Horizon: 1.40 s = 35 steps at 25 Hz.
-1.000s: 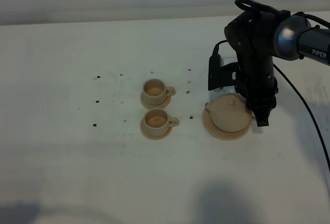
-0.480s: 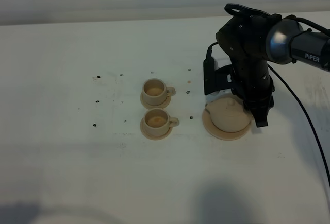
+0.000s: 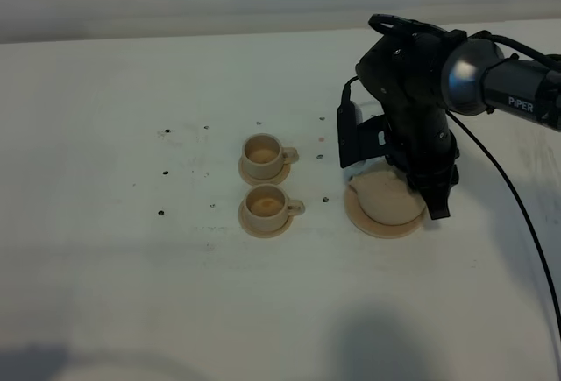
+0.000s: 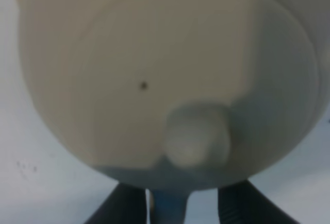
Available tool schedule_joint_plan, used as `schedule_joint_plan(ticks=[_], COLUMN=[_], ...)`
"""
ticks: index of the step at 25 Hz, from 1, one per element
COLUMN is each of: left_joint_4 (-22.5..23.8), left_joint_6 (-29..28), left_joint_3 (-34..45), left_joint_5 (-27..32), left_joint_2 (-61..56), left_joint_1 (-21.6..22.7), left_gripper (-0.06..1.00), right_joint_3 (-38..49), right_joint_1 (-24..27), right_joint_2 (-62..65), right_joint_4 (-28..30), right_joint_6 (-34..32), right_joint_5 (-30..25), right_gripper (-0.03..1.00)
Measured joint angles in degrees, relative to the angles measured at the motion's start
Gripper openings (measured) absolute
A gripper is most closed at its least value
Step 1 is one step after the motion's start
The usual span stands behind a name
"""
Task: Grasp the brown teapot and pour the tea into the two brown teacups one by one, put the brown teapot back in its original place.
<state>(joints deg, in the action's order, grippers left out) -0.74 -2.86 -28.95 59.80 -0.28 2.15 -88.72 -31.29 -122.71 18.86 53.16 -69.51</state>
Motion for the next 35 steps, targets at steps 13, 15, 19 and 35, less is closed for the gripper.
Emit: schedule_joint_plan(ticks=[13, 15, 19, 35], left_joint_4=[0.00, 0.00, 0.00, 0.00], left_joint_6=[0.00, 0.00, 0.00, 0.00], left_joint_3=[0.00, 0.00, 0.00, 0.00], left_joint_5=[0.00, 0.00, 0.00, 0.00], left_joint_2=[0.00, 0.00, 0.00, 0.00], left_joint_1=[0.00, 0.00, 0.00, 0.00], left_gripper=[0.45, 0.45, 0.45, 0.45], right_joint_3=[-0.01, -0.08, -0.08, -0.30], right_joint_1=[-0.06, -0.11, -0.11, 1.95], right_joint_2=[0.00, 0.00, 0.00, 2.61], right_joint_4=[0.28, 0.10, -0.35, -7.65], right_joint_6=[-0.11, -0.11, -0.22, -3.20], right_joint_5=[-0.10, -0.21, -0.28, -0.71], right_gripper=[0.12, 0.12, 0.12, 0.12])
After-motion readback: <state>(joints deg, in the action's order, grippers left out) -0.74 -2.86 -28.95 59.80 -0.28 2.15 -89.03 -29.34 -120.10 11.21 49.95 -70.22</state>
